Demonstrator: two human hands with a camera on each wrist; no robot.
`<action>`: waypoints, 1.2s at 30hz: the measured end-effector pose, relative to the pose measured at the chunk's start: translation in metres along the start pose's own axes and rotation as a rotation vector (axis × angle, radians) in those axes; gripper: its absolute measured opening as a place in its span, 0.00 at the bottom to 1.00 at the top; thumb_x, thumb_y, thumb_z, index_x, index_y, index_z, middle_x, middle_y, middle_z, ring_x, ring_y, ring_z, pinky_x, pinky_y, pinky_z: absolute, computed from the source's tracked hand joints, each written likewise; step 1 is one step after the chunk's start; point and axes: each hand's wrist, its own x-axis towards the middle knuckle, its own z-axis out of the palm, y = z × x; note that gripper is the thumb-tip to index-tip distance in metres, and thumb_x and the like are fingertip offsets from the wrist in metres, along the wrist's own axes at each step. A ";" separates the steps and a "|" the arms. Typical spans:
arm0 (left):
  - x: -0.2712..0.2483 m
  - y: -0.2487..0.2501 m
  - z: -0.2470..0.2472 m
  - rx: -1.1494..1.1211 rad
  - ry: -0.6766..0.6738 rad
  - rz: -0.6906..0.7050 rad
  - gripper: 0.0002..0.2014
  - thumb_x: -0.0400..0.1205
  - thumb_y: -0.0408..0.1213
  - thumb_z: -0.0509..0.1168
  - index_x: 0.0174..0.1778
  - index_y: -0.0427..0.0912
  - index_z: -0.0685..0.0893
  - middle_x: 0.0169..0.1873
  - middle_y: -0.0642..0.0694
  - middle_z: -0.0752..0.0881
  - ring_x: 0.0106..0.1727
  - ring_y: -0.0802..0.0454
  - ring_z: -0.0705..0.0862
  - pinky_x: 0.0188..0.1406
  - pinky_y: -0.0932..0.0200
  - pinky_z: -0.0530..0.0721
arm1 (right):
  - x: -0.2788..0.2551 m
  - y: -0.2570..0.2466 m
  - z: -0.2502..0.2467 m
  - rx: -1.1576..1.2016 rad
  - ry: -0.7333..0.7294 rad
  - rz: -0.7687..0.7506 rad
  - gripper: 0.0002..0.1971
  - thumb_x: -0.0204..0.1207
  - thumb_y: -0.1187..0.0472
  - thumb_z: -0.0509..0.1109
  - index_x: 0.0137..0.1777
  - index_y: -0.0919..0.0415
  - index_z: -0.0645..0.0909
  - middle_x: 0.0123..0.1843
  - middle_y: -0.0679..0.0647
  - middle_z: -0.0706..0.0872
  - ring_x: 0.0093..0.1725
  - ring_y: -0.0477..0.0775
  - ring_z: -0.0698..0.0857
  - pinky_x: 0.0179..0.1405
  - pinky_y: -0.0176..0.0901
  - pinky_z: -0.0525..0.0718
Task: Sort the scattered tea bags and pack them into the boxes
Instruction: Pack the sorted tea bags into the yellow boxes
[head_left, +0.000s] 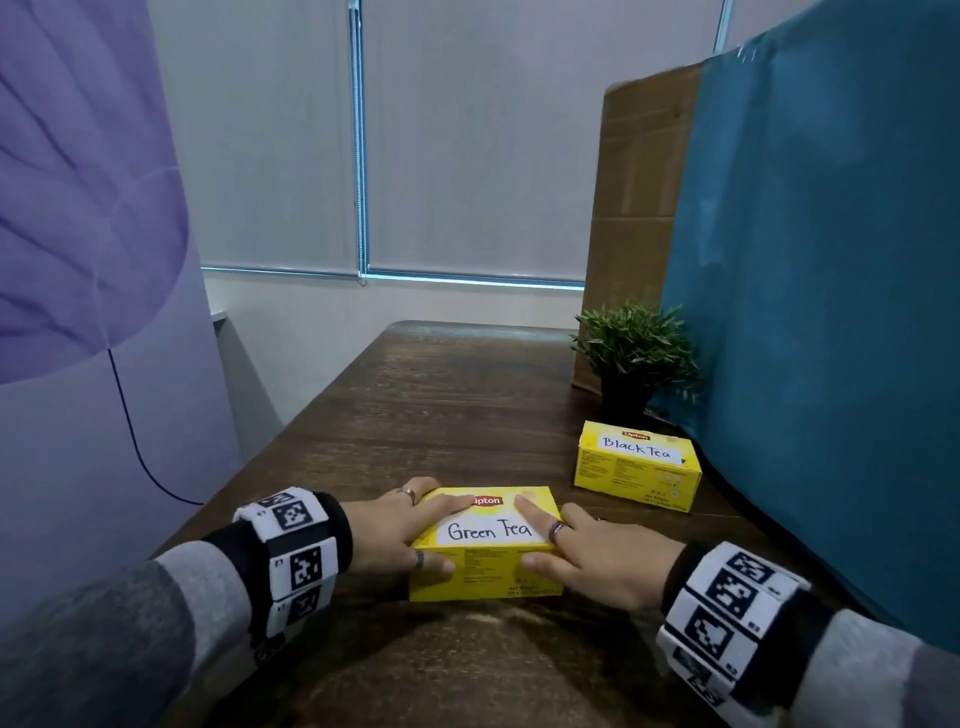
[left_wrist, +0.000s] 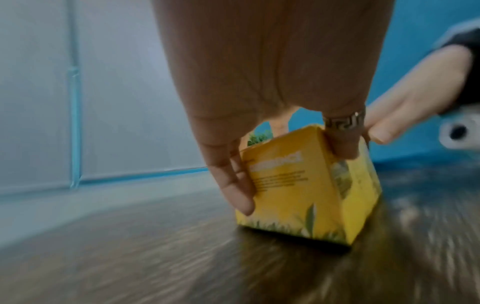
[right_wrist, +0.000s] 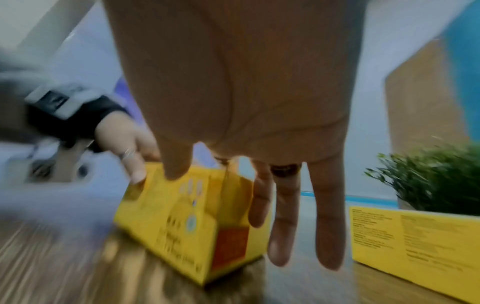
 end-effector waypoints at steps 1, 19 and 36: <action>0.001 -0.001 -0.004 -0.030 0.027 0.012 0.37 0.78 0.60 0.62 0.79 0.67 0.48 0.79 0.48 0.52 0.77 0.45 0.63 0.76 0.46 0.66 | 0.003 0.005 -0.007 0.023 -0.021 -0.002 0.36 0.80 0.35 0.49 0.82 0.41 0.36 0.75 0.55 0.65 0.70 0.59 0.74 0.68 0.53 0.74; 0.142 -0.021 -0.057 -0.124 0.199 -0.146 0.42 0.73 0.45 0.74 0.80 0.54 0.60 0.79 0.42 0.59 0.77 0.42 0.65 0.70 0.54 0.71 | 0.085 0.183 -0.051 -0.030 0.063 0.464 0.52 0.65 0.52 0.81 0.82 0.49 0.51 0.76 0.62 0.68 0.73 0.62 0.73 0.65 0.48 0.76; 0.171 -0.030 -0.043 -0.309 0.257 -0.171 0.45 0.76 0.45 0.71 0.82 0.57 0.48 0.81 0.41 0.59 0.78 0.42 0.65 0.77 0.47 0.66 | 0.098 0.180 -0.039 0.034 0.092 0.390 0.52 0.72 0.58 0.75 0.83 0.44 0.38 0.85 0.60 0.41 0.82 0.61 0.59 0.74 0.47 0.68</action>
